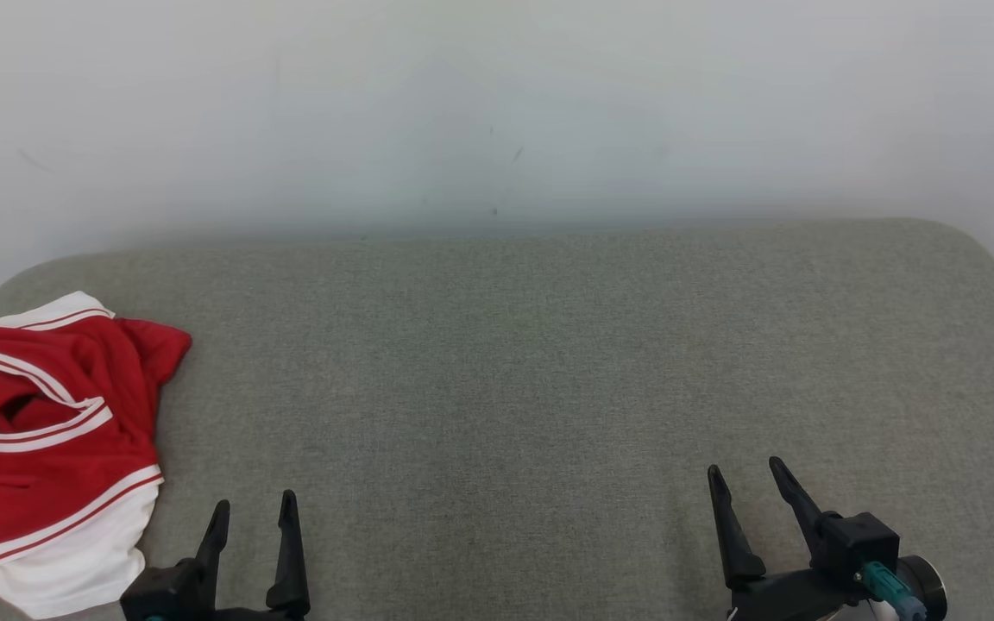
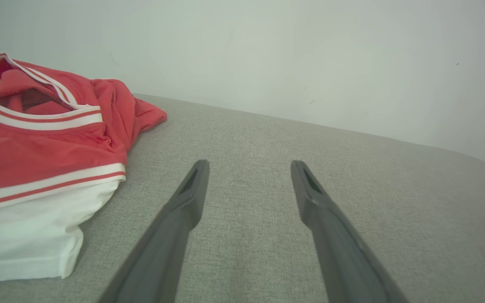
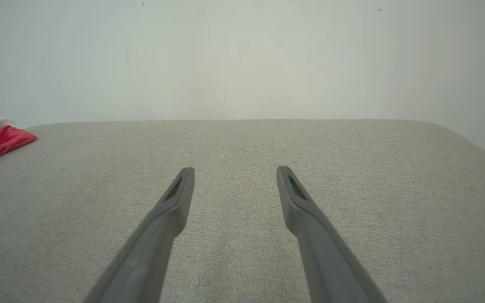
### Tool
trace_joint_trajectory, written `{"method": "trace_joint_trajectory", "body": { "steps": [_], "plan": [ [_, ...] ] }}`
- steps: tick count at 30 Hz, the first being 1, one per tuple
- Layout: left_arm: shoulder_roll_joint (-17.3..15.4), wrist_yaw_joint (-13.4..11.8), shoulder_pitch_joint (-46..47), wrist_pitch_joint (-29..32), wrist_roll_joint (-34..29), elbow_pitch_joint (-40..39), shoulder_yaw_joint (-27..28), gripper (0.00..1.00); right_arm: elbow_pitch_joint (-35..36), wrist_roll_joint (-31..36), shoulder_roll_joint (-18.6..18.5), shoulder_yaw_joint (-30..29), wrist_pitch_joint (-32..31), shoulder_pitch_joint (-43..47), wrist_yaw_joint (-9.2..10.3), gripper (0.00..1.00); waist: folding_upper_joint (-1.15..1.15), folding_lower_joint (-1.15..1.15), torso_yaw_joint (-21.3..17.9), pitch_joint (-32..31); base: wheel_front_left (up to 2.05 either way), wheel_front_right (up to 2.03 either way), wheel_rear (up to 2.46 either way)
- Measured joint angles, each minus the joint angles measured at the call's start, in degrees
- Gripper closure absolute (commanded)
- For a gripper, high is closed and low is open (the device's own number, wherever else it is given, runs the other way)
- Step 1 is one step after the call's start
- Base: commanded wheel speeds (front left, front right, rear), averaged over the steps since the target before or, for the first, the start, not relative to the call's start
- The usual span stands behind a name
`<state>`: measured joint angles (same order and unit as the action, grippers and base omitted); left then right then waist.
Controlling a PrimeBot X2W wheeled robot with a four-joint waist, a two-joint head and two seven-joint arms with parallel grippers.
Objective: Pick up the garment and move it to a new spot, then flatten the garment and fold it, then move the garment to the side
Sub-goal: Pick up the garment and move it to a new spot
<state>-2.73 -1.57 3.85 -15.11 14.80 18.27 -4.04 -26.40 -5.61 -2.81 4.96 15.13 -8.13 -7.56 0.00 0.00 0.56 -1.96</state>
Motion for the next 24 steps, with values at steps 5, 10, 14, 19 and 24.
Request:
{"method": "trace_joint_trajectory", "body": {
  "steps": [5, 10, 14, 19, 24],
  "plan": [
    [0.01, 0.00, 0.08, -0.01, 0.01, -0.01, -0.13, 0.00, 0.45, 0.03, -0.03, -0.69, -0.01, 0.13, 0.00, 0.00, 0.00, 0.00, 1.07, -0.02, 0.00, 0.00, 0.00],
    [0.01, -0.43, 0.09, -0.01, -0.07, -0.37, 0.24, 0.00, 1.11, 0.10, -0.02, -0.67, -0.01, 0.37, 0.00, 0.00, 0.00, 0.00, 3.54, -0.04, 0.00, 0.00, 0.00],
    [0.01, -0.45, 0.04, 0.00, -0.81, -0.89, 0.66, 0.00, 1.60, 0.09, -0.02, -0.55, 0.00, 0.57, 0.00, 0.00, 0.00, 0.00, 6.44, -0.06, 0.00, 0.00, 0.00],
    [0.00, -0.19, -0.06, 0.01, -2.11, -1.46, 1.90, 0.00, 1.97, -0.46, -0.03, -0.10, 0.00, 0.88, 0.00, 0.00, 0.00, 0.00, 10.79, -0.16, 0.00, 0.00, 0.00],
    [-0.08, 0.09, -0.38, 0.00, -3.37, -2.15, 3.47, 0.00, 2.31, -1.36, -0.02, 0.71, 0.01, 0.90, 0.00, 0.00, 0.00, 0.00, 15.50, -0.33, 0.00, 0.00, 0.00]
  ]
}}
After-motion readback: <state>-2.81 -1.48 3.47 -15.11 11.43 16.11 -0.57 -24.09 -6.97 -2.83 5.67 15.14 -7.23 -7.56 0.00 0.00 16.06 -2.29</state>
